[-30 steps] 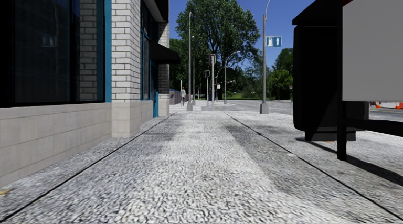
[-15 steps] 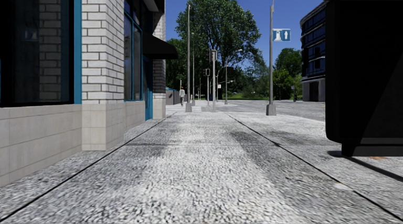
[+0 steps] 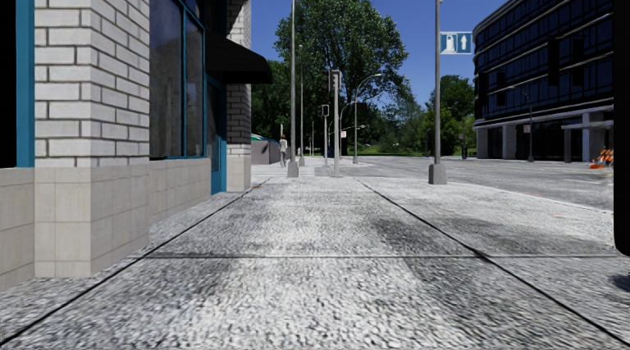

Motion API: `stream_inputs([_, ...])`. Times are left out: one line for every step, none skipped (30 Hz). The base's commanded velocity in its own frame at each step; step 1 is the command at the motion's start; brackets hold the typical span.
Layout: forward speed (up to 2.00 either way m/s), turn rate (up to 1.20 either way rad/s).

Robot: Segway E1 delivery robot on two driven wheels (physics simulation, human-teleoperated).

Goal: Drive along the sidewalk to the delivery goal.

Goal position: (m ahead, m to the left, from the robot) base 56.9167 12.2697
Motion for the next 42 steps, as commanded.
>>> stream_inputs([2.0, 0.0])
stream_inputs([2.0, 0.0])
stream_inputs([2.0, 0.0])
stream_inputs([2.0, 0.0])
stream_inputs([2.0, 0.0])
stream_inputs([2.0, 0.0])
stream_inputs([2.0, 0.0])
stream_inputs([2.0, 0.0])
stream_inputs([2.0, 0.0])
stream_inputs([2.0, 0.0])
stream_inputs([2.0, 0.0])
stream_inputs([2.0, 0.0])
stream_inputs([2.0, 0.0])
stream_inputs([2.0, 0.0])
stream_inputs([2.0, 0.0])
stream_inputs([2.0, 0.0])
stream_inputs([2.0, 0.0])
stream_inputs([2.0, 0.0])
stream_inputs([2.0, 0.0])
stream_inputs([2.0, 0.0])
stream_inputs([2.0, 0.0])
stream_inputs([2.0, 0.0])
stream_inputs([2.0, 0.0])
stream_inputs([2.0, 0.0])
stream_inputs([2.0, 0.0])
stream_inputs([2.0, 0.0])
stream_inputs([2.0, 0.0])
stream_inputs([2.0, 0.0])
stream_inputs([2.0, 0.0])
stream_inputs([2.0, 0.0])
stream_inputs([2.0, 0.0])
stream_inputs([2.0, 0.0])
stream_inputs([2.0, 0.0])
stream_inputs([2.0, 0.0])
stream_inputs([2.0, 0.0])
stream_inputs([2.0, 0.0])
stream_inputs([2.0, 0.0])
stream_inputs([2.0, 0.0])
stream_inputs([2.0, 0.0])
stream_inputs([2.0, 0.0])
stream_inputs([2.0, 0.0])
stream_inputs([2.0, 0.0])
